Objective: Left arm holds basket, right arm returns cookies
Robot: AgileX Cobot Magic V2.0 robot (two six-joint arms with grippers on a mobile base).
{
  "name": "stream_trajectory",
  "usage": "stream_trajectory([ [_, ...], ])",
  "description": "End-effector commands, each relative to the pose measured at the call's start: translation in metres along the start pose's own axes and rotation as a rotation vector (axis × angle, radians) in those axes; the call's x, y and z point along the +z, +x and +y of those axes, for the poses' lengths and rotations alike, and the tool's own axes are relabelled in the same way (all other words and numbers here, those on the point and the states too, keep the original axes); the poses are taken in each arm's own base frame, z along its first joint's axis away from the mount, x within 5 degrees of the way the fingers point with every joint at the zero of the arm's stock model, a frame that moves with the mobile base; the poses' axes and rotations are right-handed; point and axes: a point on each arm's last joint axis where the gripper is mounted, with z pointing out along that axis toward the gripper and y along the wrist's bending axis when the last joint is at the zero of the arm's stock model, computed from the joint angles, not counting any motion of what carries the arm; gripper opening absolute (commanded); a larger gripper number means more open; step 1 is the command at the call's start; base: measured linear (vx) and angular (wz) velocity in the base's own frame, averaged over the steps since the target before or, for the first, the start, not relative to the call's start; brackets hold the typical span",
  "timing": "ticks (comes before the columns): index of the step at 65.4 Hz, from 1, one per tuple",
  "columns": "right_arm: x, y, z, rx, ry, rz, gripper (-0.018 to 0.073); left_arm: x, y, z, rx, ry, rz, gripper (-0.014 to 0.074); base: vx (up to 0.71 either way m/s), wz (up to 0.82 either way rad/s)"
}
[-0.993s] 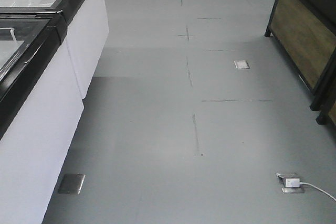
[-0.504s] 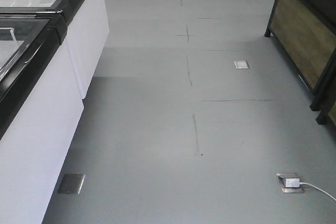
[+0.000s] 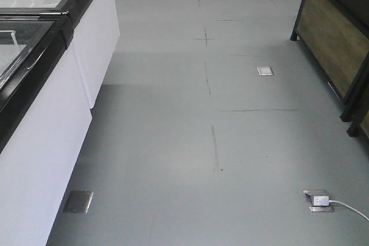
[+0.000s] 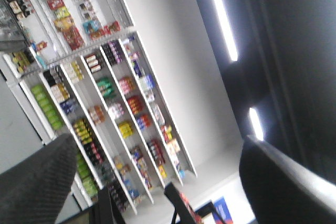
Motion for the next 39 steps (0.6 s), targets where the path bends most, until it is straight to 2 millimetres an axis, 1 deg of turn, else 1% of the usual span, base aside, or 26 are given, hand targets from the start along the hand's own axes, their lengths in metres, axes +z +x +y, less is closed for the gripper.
stream_trajectory([
  [1,-0.001,-0.007,0.000,-0.009,-0.002,-0.087,-0.0008,0.016,-0.014,-0.006,0.006,0.045,-0.160,0.0593,0.00,0.00],
  [5,-0.001,-0.007,0.000,-0.009,-0.002,-0.087,-0.0008,0.025,-0.018,0.000,0.053,0.009,-0.211,0.0593,0.00,0.00],
  [13,-0.001,-0.007,0.000,-0.009,-0.002,-0.087,-0.0008,0.045,-0.029,0.004,0.153,-0.072,-0.303,0.0593,0.00,0.00],
  [19,-0.001,-0.007,0.000,-0.009,-0.002,-0.087,-0.0008,0.060,-0.041,0.001,0.193,-0.115,-0.365,0.0593,0.00,0.00],
  [25,-0.001,-0.007,0.000,-0.009,-0.002,-0.087,-0.0008,0.078,-0.053,0.002,0.151,-0.156,-0.422,0.0593,0.00,0.00],
  [29,-0.001,-0.007,0.000,-0.009,-0.002,-0.087,-0.0008,0.089,-0.062,0.007,0.104,-0.185,-0.464,0.0593,0.00,0.00],
  [32,-0.001,-0.007,0.000,-0.009,-0.002,-0.087,-0.0008,0.095,-0.068,0.011,0.064,-0.203,-0.496,0.0593,0.00,0.00],
  [39,-0.001,-0.007,0.000,-0.009,-0.002,-0.087,-0.0008,0.104,-0.082,0.022,0.044,-0.243,-0.555,0.0593,0.00,0.00],
])
